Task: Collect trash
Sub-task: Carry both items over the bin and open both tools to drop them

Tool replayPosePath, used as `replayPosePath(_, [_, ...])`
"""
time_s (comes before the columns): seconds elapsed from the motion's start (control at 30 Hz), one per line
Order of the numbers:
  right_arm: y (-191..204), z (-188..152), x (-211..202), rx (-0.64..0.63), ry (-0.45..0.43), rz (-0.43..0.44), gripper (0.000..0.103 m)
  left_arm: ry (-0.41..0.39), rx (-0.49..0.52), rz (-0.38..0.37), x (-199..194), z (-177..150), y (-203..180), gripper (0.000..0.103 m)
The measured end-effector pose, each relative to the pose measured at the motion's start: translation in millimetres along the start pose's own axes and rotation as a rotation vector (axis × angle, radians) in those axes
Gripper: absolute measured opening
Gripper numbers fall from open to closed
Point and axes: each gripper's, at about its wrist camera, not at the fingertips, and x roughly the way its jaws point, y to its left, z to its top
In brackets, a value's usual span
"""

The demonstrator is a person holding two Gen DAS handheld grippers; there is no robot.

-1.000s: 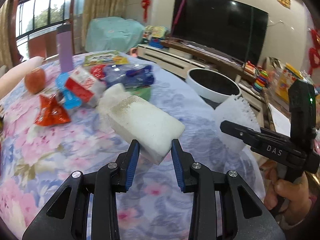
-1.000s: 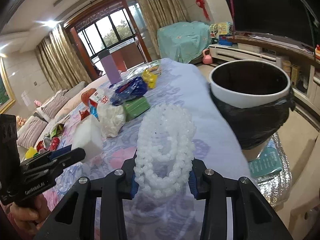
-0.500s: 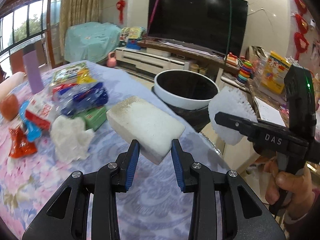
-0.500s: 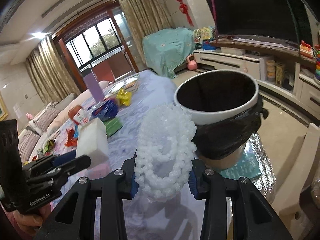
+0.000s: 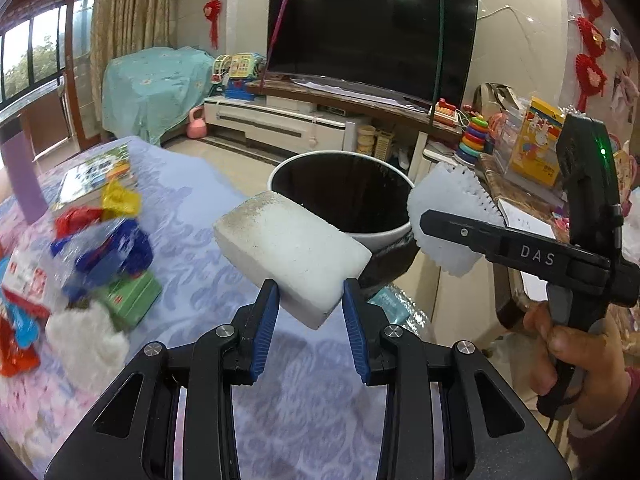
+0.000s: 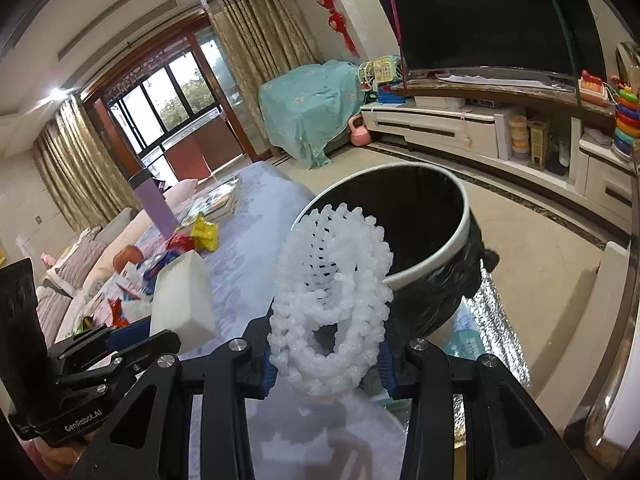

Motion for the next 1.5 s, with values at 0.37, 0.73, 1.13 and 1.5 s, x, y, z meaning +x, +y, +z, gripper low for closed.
replayPosePath(0.37, [-25.1, 32.8, 24.6, 0.007, 0.047, -0.012, 0.042, 0.024, 0.025, -0.023, 37.2, 34.3, -10.0, 0.032])
replayPosePath(0.73, [-38.7, 53.4, 46.8, 0.001, 0.085, -0.018, 0.043, 0.066, 0.029, -0.032, 73.5, 58.9, -14.6, 0.032])
replayPosePath(1.13, [-44.3, 71.3, 66.0, -0.032, 0.114, -0.035, 0.046, 0.084, 0.032, -0.043, 98.5, 71.2, -18.1, 0.035])
replayPosePath(1.5, [-54.6, 74.7, 69.2, -0.011, 0.118, -0.046, 0.080, 0.088, -0.019, 0.004, 96.1, 63.1, -7.1, 0.066])
